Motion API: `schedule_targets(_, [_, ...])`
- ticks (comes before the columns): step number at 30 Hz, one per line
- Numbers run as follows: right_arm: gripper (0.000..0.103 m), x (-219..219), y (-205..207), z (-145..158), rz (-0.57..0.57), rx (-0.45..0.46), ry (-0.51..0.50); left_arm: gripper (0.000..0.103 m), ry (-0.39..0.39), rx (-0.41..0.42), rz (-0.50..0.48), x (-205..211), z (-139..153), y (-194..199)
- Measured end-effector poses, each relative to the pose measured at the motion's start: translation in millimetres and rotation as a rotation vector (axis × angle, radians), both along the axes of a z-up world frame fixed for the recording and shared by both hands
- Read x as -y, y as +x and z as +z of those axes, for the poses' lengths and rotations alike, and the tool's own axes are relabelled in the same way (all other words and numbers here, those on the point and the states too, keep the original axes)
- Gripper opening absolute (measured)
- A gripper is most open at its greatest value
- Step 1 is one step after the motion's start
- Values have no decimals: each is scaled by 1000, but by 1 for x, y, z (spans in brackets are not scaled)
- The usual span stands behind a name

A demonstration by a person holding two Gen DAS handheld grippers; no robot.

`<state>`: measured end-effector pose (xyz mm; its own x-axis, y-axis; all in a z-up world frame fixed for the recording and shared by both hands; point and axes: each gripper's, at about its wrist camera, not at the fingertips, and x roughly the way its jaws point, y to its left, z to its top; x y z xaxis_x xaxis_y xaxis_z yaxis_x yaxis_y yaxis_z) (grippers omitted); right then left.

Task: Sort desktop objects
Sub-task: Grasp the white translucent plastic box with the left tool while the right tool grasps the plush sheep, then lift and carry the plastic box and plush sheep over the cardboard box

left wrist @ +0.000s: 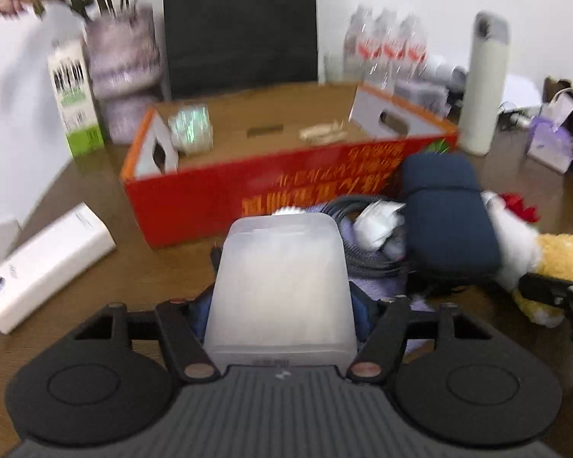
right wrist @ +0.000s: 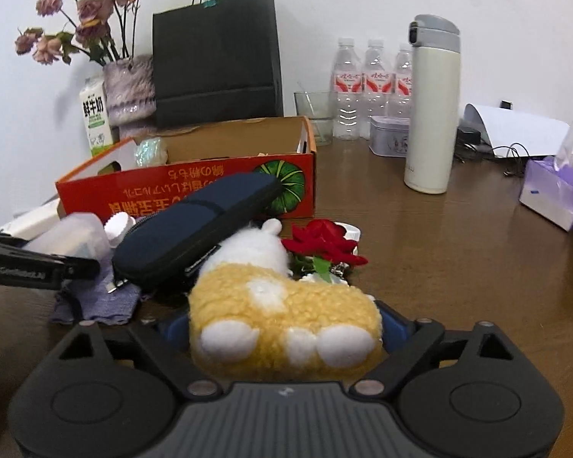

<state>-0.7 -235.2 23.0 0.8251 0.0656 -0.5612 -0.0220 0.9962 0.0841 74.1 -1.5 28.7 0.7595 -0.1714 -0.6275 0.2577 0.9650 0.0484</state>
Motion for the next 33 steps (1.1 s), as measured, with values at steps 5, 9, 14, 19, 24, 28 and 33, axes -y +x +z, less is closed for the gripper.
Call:
schedule_targets(5, [91, 3, -48, 21, -12, 71, -48, 67, -27, 102, 55, -8, 36, -58])
schedule_targets(9, [91, -6, -98, 26, 90, 60, -23, 67, -29, 54, 84, -5, 33, -112])
schedule_targets(14, [93, -36, -126, 11, 144, 0, -47, 67, 39, -32, 159, 4, 5, -156])
schedule_targets(19, [99, -59, -128, 5, 205, -47, -137, 72, 83, -62, 177, 9, -10, -177])
schedule_targets(24, [99, -49, -133, 28, 284, -24, -86, 88, 76, -4, 144, 6, 4, -184])
schedule_targets(28, [99, -51, -119, 37, 287, -38, -56, 88, 36, -48, 159, -1, 4, -171])
schedule_targets(33, [101, -65, -114, 27, 322, -85, -137, 88, 23, -72, 140, 1, -4, -171])
